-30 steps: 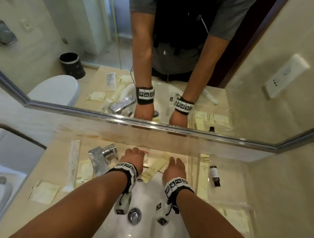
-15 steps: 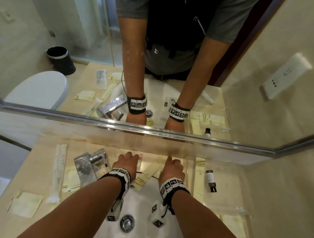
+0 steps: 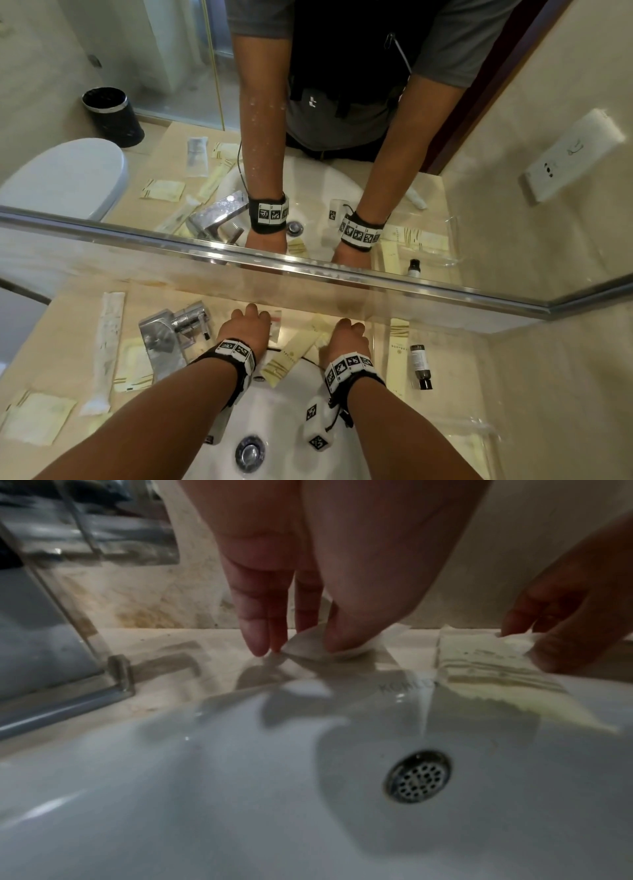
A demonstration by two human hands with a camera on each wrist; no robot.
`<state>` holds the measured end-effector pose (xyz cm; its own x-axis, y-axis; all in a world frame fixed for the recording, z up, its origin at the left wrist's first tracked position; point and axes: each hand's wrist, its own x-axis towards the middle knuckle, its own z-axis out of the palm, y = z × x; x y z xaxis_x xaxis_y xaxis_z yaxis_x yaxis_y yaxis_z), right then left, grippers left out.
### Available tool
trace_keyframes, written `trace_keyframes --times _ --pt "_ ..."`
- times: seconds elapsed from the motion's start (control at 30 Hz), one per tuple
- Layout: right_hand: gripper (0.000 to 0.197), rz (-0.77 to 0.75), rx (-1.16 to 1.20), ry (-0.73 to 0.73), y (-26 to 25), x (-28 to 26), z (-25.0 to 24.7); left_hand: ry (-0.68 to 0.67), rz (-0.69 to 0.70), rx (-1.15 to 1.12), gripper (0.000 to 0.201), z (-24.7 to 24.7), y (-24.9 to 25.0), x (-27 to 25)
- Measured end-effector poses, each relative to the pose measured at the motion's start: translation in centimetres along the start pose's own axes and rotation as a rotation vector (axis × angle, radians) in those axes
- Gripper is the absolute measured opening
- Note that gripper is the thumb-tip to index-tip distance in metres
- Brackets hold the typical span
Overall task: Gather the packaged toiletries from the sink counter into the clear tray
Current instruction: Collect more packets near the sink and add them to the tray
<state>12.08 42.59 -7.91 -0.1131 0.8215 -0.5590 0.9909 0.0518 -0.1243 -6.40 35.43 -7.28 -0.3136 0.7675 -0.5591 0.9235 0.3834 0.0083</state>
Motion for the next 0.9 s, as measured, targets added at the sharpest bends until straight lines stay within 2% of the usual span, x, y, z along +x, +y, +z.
trace_keyframes --times 0.13,0.37,0.63,0.7,0.83,0.9 --pt "0.057 0.004 0.043 -0.015 0.0 -0.1 -0.1 0.005 -0.009 -0.033 0.044 -0.3 0.0 0.1" --pt "0.042 -0.01 0.038 -0.024 -0.7 -1.0 0.0 0.01 -0.016 -0.105 0.044 -0.9 -0.1 -0.9" --pt "0.033 -0.07 0.334 0.073 0.0 -4.9 -0.6 0.113 -0.014 -0.229 0.05 -3.2 -0.2 -4.4" --pt "0.039 -0.073 0.432 0.085 0.6 -5.9 -1.1 0.12 0.002 -0.269 0.051 -3.6 -0.1 -5.7" --pt "0.072 -0.094 0.632 0.038 2.3 -8.0 -2.2 0.144 0.048 -0.258 0.045 -4.3 0.8 -8.5" --pt "0.067 -0.073 0.732 0.036 3.2 -9.5 -2.7 0.166 0.076 -0.238 0.039 -4.7 1.6 -10.0"
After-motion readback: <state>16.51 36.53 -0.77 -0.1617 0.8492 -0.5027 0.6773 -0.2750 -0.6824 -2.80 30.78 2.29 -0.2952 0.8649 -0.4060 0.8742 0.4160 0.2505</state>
